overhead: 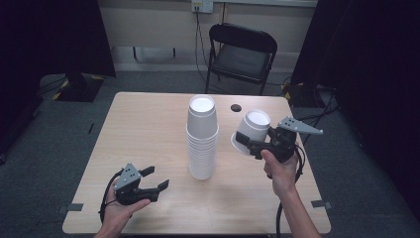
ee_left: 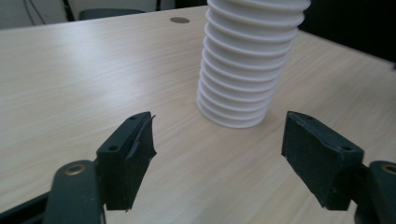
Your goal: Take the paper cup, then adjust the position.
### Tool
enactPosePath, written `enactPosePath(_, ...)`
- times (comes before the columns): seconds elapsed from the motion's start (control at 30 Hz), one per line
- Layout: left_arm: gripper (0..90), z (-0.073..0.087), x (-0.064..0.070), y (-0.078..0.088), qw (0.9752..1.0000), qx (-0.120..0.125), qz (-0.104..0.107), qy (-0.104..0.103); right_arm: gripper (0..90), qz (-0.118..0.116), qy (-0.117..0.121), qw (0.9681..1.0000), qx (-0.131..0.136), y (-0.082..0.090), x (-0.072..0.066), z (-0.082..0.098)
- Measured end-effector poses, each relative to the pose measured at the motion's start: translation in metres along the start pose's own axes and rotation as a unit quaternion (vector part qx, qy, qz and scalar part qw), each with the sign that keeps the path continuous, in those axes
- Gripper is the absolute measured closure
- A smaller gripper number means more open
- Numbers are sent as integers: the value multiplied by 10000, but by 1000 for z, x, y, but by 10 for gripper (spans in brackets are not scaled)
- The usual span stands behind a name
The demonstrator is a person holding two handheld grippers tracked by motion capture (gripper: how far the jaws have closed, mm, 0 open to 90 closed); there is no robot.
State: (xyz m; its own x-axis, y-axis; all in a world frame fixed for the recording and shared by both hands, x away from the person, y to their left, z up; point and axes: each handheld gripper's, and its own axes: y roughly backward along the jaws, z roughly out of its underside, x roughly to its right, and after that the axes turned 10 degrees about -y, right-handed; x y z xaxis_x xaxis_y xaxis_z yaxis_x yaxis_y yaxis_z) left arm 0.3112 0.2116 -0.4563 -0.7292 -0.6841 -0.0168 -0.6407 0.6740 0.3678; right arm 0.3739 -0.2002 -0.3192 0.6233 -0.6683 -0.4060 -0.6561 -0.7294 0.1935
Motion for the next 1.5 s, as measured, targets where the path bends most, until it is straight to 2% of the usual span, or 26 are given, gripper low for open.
enactPosePath(0.03,253,0,-1,1,10000,64,19,54,169,14,-47,10000,-40,0,2,5)
enactPosePath(0.07,254,0,-1,1,9999,95,-64,33,169,30,-54,9999,-93,1,3,9)
enactPosePath(0.17,272,-1,0,2,9998,133,-128,46,169,58,-107,9998,-178,3,5,20)
enactPosePath(0.27,287,-1,1,1,9997,175,-180,10,169,28,-264,9994,-228,6,8,29)
enactPosePath(0.37,302,-2,2,0,9997,206,-119,64,169,54,-337,9991,-262,7,11,37)
enactPosePath(0.47,287,-3,3,-3,9997,186,-47,173,169,7,-586,9976,-358,5,14,51)
enactPosePath(0.5,284,-3,3,-3,9997,186,-47,173,169,7,-586,9976,-358,5,14,51)
enactPosePath(0.53,285,-3,4,-5,9996,223,57,164,169,-36,-779,9962,-389,2,15,55)
enactPosePath(0.57,295,-3,4,-5,9996,223,57,164,169,-36,-779,9962,-389,2,15,55)
enactPosePath(0.6,296,-3,4,-5,9996,248,40,135,169,-111,-913,9949,-418,1,14,59)
enactPosePath(0.63,297,-4,6,-5,9994,300,137,107,170,-118,-957,9944,-440,0,13,61)
enactPosePath(0.77,295,-5,10,-6,9993,287,235,-28,170,-201,-1021,9933,-503,-3,9,67)
enactPosePath(0.83,274,-6,14,-10,9990,267,355,-109,170,-309,-1084,9922,-531,-3,4,72)
enactPosePath(1.0,234,-9,20,-17,9983,328,427,-233,171,-376,-1138,9911,-579,-4,1,79)
enactPosePath(1.07,223,-15,24,-19,9975,406,423,-400,171,-401,-1245,9895,-614,-4,0,84)
enactPosePath(1.17,205,-19,26,-20,9971,442,377,-487,173,-441,-1346,9880,-613,-3,0,87)
enactPosePath(1.23,199,-22,28,-22,9962,521,425,-555,172,-452,-1397,9873,-605,-1,-1,88)
enactPosePath(1.27,197,-26,30,-24,9948,590,495,-659,173,-444,-1467,9866,-569,0,-3,88)
enactPosePath(1.37,186,-29,32,-27,9938,642,517,-740,173,-496,-1550,9852,-540,1,-5,89)
enactPosePath(1.4,184,-33,35,-32,9922,700,525,-889,173,-530,-1574,9848,-510,0,-8,90)
enactPosePath(1.43,177,-33,35,-32,9922,700,525,-889,173,-530,-1574,9848,-510,0,-8,90)
enactPosePath(1.47,176,-37,38,-36,9897,868,513,-1012,173,-619,-1667,9829,-471,0,-9,92)
enactPosePath(1.5,167,-37,38,-36,9897,868,513,-1012,173,-619,-1667,9829,-471,0,-9,92)
